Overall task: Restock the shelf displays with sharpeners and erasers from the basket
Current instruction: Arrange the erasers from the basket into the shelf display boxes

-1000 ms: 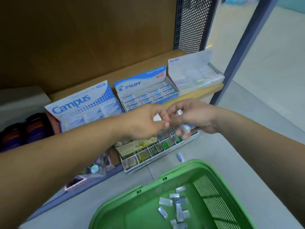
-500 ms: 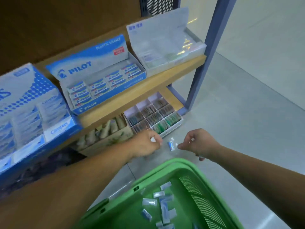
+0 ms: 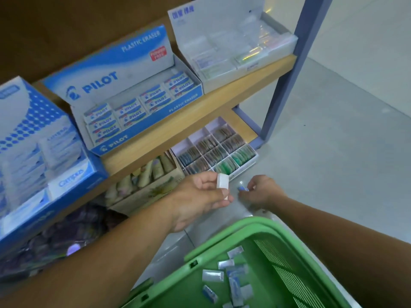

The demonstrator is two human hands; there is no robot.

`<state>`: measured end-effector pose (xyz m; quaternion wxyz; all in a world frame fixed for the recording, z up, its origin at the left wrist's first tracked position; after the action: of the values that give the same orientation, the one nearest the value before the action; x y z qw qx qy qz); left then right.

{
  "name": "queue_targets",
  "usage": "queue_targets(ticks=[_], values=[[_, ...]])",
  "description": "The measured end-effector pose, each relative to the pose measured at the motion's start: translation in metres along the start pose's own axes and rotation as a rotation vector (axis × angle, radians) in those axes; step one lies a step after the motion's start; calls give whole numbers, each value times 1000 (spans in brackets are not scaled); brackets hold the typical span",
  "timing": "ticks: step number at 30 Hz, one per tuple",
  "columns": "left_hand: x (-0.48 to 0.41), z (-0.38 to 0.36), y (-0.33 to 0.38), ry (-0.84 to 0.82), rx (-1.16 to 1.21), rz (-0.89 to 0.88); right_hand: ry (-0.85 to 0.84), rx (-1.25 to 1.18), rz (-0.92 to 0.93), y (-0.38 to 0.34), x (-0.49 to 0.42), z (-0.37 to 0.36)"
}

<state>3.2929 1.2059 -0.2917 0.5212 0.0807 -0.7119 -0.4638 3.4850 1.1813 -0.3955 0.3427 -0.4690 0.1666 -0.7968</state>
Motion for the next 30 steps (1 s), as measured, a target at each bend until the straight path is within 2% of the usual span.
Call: queue_targets(ticks=[2, 5, 8, 11, 13, 16, 21, 24, 30], values=[[9, -1, 11, -19, -3, -30, 3, -167, 15, -4, 11, 14], [34, -6, 33, -75, -40, -67, -71, -309, 130, -36, 46, 40], [70, -19, 58, -141, -168, -96, -149, -345, 272, -85, 98, 74], [111, -22, 89, -132, -285, -161, -189, -333, 403, -135, 154, 105], [140, -12, 112, -68, -386, -214, -179, -327, 482, -167, 188, 121], [176, 27, 145, 119, -464, -276, -156, -349, 603, -219, 231, 134], [207, 105, 159, 334, -354, -236, -73, -187, 812, -313, 253, 120], [217, 143, 157, 463, -296, -225, -71, -58, 812, -352, 232, 90], [218, 189, 158, 688, -286, -276, -34, 179, 767, -381, 177, 50]])
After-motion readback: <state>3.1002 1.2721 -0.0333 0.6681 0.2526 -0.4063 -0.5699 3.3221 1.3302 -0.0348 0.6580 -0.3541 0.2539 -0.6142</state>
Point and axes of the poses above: each hand's wrist, its own x-axis away from the middle knuckle, its own z-axis out of the back of the hand, y = z × x, the point moved 10 cm from there along -x, towards the middle knuckle, and after that the axes turned 12 degrees about -x, right-handed, at the moved point
